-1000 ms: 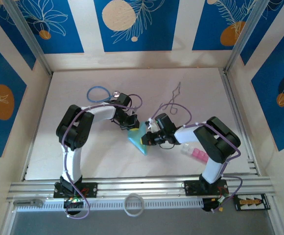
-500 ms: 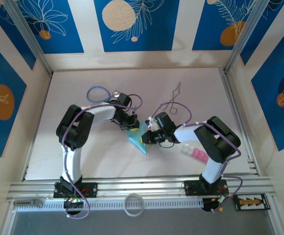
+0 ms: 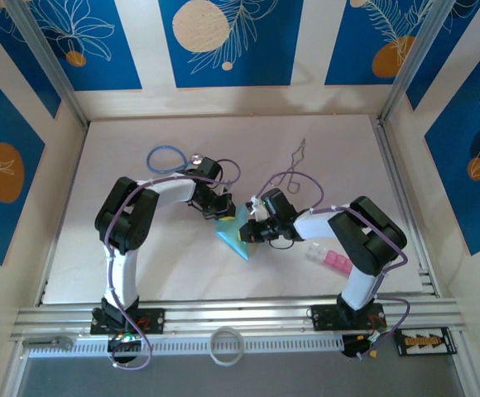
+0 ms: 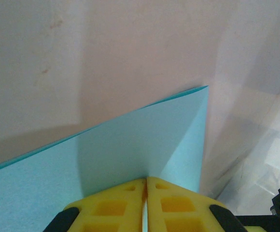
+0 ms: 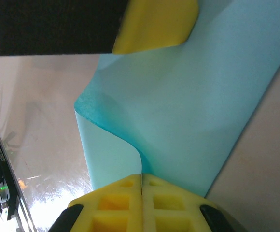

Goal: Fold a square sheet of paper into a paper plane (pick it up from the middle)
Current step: Third fold the triangle at the center of the table.

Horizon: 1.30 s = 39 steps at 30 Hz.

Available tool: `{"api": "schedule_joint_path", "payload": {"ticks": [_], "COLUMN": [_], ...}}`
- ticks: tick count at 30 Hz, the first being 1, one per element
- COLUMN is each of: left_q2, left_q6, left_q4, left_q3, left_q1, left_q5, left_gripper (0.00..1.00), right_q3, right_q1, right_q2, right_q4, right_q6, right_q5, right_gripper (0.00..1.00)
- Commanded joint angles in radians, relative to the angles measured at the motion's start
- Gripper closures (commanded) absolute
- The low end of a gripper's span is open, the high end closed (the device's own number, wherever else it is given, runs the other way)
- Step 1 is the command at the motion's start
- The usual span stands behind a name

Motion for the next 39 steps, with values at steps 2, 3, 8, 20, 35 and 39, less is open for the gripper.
{"api": "schedule_joint_path", "payload": {"ticks": [2, 3, 8, 20, 35, 39], "left_q2": [0.012, 0.011, 0.011, 0.011, 0.012, 0.011], "left_q6": [0.012, 0.013, 0.010, 0.010, 0.014, 0.016], "left_q4": [-0.038, -0.039, -0.037, -0.035, -0.039, -0.042], "left_q3": [-0.006, -0.007, -0.006, -0.009, -0.009, -0.009], "left_q1": [-0.003, -0.003, -0.003, -0.003, -0.003, -0.003], "left_q5": [-0.059, -0.059, -0.058, -0.059, -0.059, -0.061], "left_gripper": [0.90, 0.90, 0.90, 0.90, 0.90, 0.90], "right_q3": [0.023, 0.023, 0.027, 0.042, 0.047, 0.044], "right_q1": [-0.002, -0.002, 0.002, 0.004, 0.026, 0.025], "right_q2": [0.008, 0.009, 0.011, 0.021, 0.009, -0.011], "right_q4": [-0.028, -0.028, -0.042, -0.063, -0.115, -0.122], "right_q6": [-0.016, -0.017, -0.023, -0.032, -0.048, -0.047], "right_q5": [0.001, 0.002, 0.006, 0.018, 0.038, 0.043], "right_gripper": [1.00, 1.00, 1.00, 1.00, 1.00, 1.00]}}
